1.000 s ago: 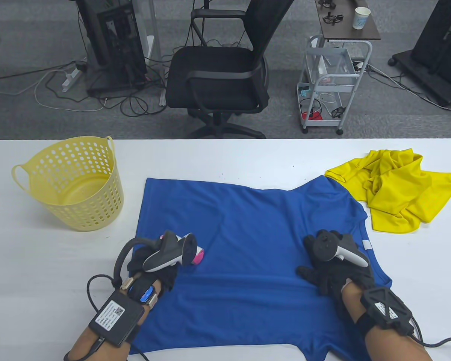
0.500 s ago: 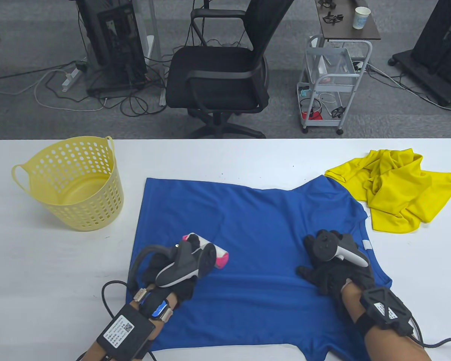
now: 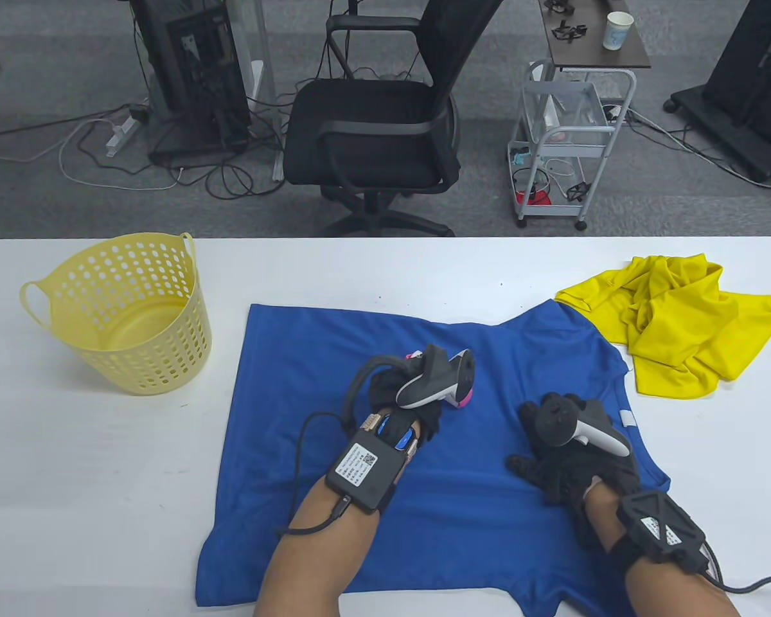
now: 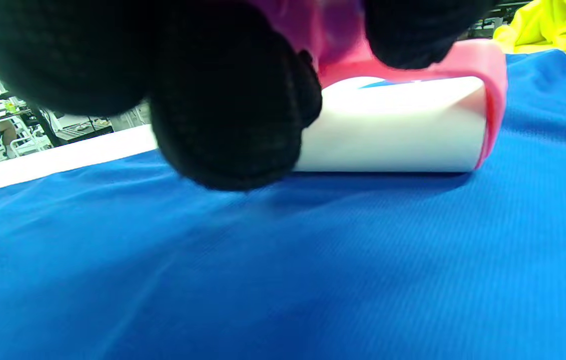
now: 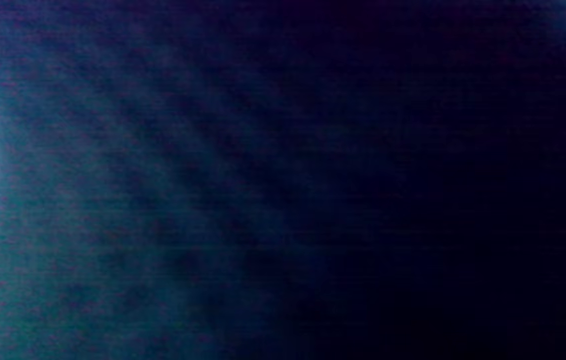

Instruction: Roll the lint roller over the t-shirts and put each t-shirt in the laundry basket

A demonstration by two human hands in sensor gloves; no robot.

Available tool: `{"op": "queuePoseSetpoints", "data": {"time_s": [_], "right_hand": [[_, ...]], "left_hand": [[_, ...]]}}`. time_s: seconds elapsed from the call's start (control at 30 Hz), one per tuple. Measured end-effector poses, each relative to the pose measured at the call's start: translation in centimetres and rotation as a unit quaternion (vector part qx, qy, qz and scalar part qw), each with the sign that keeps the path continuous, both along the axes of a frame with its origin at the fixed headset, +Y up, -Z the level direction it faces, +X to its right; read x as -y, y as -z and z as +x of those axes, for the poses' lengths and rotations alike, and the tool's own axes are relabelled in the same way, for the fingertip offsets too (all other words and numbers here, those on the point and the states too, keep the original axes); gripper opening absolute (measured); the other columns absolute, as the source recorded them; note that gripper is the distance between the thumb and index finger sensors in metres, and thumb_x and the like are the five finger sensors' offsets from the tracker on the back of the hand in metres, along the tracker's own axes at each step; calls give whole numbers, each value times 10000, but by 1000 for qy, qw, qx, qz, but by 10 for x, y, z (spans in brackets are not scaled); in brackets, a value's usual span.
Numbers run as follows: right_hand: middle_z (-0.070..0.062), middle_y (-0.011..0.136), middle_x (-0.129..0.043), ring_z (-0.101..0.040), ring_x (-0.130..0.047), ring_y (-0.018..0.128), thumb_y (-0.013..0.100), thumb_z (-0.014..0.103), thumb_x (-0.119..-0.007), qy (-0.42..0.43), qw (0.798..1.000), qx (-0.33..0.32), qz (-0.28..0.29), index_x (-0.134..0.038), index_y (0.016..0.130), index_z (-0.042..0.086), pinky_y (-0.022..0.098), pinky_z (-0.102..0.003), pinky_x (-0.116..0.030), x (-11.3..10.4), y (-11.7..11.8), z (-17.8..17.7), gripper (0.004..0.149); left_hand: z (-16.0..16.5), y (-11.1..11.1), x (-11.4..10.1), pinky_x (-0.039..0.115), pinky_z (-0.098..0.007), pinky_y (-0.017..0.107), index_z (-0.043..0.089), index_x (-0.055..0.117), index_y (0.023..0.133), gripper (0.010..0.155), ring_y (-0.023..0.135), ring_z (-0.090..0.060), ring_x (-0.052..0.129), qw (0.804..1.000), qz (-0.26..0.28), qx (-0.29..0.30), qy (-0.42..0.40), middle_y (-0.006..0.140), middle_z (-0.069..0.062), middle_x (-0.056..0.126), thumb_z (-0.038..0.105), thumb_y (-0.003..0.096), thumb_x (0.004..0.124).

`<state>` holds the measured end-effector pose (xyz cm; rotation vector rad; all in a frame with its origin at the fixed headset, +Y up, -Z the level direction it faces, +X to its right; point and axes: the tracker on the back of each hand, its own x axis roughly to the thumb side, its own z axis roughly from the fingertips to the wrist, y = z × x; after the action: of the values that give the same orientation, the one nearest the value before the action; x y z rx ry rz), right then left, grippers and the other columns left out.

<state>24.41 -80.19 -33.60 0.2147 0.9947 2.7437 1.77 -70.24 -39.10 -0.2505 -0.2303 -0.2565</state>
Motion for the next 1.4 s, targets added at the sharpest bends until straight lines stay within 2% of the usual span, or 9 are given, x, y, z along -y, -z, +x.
{"op": "queuePoseSetpoints", "data": {"time_s": [0.07, 0.17, 0.37, 0.53, 0.7, 0.87, 1.13, 1.23, 1.4], "right_hand": [[-86, 868, 377, -401, 367, 815, 397, 729, -403, 0, 1000, 0, 0, 218, 898, 311, 505, -770, 104, 0, 0, 0, 901], [-86, 868, 377, -400, 366, 815, 397, 729, -403, 0, 1000, 0, 0, 217, 899, 310, 505, -770, 104, 0, 0, 0, 901], [-87, 868, 377, -401, 366, 816, 395, 729, -402, -1, 1000, 0, 0, 220, 898, 310, 507, -771, 102, 0, 0, 0, 903], [-87, 868, 378, -401, 366, 816, 395, 729, -400, -2, 1000, 0, 1, 220, 898, 310, 508, -770, 103, 0, 0, 0, 902], [-88, 869, 378, -402, 366, 817, 395, 729, -400, -2, 1000, 0, 1, 220, 898, 311, 508, -771, 102, 0, 0, 0, 901], [-87, 869, 378, -401, 366, 817, 395, 729, -401, -2, 1000, 0, 1, 220, 898, 310, 508, -771, 103, 0, 0, 0, 901], [-88, 869, 378, -401, 366, 817, 395, 729, -400, -2, 1000, 0, 1, 220, 898, 311, 508, -770, 103, 0, 0, 1, 901], [-87, 869, 378, -401, 366, 817, 394, 730, -400, -2, 1000, 0, 0, 220, 897, 311, 508, -770, 102, 0, 0, 1, 901], [-87, 868, 378, -400, 367, 817, 395, 730, -399, -2, 1000, 0, 0, 221, 897, 311, 508, -771, 103, 0, 0, 0, 901]], "left_hand": [[1, -2, 0, 924, -437, 198, 179, 594, 996, 596, 305, -136, 1092, 1000, -4, 2, -1, 675, -72, 961, 438, 475, 720], [-6, -23, -1, 930, -432, 186, 169, 598, 992, 596, 280, -130, 1100, 999, -8, 52, 9, 663, -72, 968, 438, 474, 720], [-55, -107, -7, 931, -431, 185, 160, 601, 998, 598, 279, -131, 1101, 990, -17, 126, 68, 660, -76, 969, 438, 480, 710], [-112, -155, -11, 931, -431, 180, 162, 604, 1000, 597, 277, -133, 1104, 992, -38, 114, 46, 656, -77, 973, 439, 482, 711], [-134, -170, -11, 925, -431, 185, 176, 602, 1006, 598, 295, -132, 1095, 992, -55, 108, 23, 662, -76, 971, 443, 484, 724], [-112, -155, -9, 925, -433, 183, 178, 610, 1003, 596, 292, -132, 1093, 991, -32, 125, 31, 654, -73, 974, 445, 482, 722], [-26, -67, 2, 920, -444, 192, 174, 586, 1002, 598, 305, -141, 1089, 992, -29, 121, -19, 657, -79, 964, 436, 482, 721], [12, -35, 11, 915, -459, 205, 178, 556, 1001, 604, 322, -156, 1086, 994, -26, 88, -59, 665, -85, 952, 427, 475, 719], [38, -10, 17, 913, -461, 214, 190, 534, 1005, 608, 331, -158, 1084, 993, -28, 64, -94, 674, -81, 945, 429, 476, 717]]}}
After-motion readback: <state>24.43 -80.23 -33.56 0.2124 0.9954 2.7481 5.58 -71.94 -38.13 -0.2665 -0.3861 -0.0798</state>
